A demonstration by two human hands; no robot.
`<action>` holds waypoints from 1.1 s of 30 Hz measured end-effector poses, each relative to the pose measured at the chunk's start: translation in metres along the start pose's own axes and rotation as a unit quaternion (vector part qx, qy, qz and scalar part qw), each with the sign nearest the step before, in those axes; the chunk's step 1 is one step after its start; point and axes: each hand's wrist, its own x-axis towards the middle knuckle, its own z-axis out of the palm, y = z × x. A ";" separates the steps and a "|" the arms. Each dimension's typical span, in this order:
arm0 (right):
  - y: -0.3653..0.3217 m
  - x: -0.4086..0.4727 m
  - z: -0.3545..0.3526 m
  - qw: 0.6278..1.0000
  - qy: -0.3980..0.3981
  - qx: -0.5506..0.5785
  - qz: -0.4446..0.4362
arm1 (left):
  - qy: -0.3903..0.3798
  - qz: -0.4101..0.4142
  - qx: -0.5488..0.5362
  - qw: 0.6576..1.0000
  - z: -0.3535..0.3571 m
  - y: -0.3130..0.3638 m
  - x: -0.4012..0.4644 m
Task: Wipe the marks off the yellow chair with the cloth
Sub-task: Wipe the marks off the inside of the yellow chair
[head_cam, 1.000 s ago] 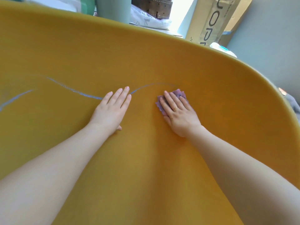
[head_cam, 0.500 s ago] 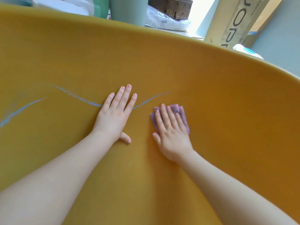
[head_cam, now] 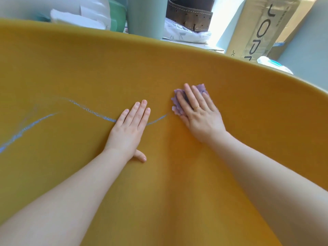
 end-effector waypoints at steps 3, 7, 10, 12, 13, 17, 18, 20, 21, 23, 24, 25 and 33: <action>0.012 0.036 -0.011 0.996 0.035 0.013 0.084 | 0.002 0.003 -0.002 1.000 0.004 -0.001 0.002; -0.020 0.043 -0.003 0.975 0.034 0.095 0.199 | 0.036 0.006 -0.012 0.999 0.011 -0.004 0.004; -0.051 0.017 0.009 0.989 0.004 0.096 0.115 | 0.042 0.007 0.014 0.999 0.006 -0.008 0.004; -0.070 -0.008 0.014 0.991 -0.029 0.105 0.079 | 0.034 -0.002 0.006 0.999 0.003 -0.009 0.004; -0.081 -0.022 0.013 0.990 -0.043 0.112 0.074 | 0.025 0.002 -0.002 1.000 0.000 -0.008 0.003; -0.124 -0.068 -0.002 0.981 -0.131 0.124 0.069 | -0.008 0.018 -0.027 0.999 -0.010 -0.002 -0.003; -0.128 -0.072 -0.006 0.978 -0.154 0.122 0.065 | -0.015 0.021 -0.019 0.999 -0.013 -0.004 -0.004; -0.123 -0.072 -0.014 0.974 -0.187 0.113 0.053 | -0.019 0.032 0.011 0.999 -0.021 -0.010 -0.009; -0.119 -0.070 -0.018 0.973 -0.195 0.111 0.049 | -0.020 0.030 0.028 0.999 -0.025 -0.016 -0.012; -0.108 -0.067 -0.027 0.975 -0.180 0.119 0.052 | -0.015 0.013 0.064 0.998 -0.027 -0.029 -0.017; -0.104 -0.068 -0.032 0.977 -0.157 0.132 0.064 | -0.016 0.009 0.083 0.996 -0.027 -0.036 -0.019; -0.102 -0.071 -0.036 0.977 -0.136 0.145 0.071 | -0.021 0.005 0.096 0.995 -0.026 -0.041 -0.020; -0.105 -0.102 -0.014 0.973 -0.181 0.139 0.019 | -0.038 -0.009 0.087 0.995 -0.017 -0.054 -0.015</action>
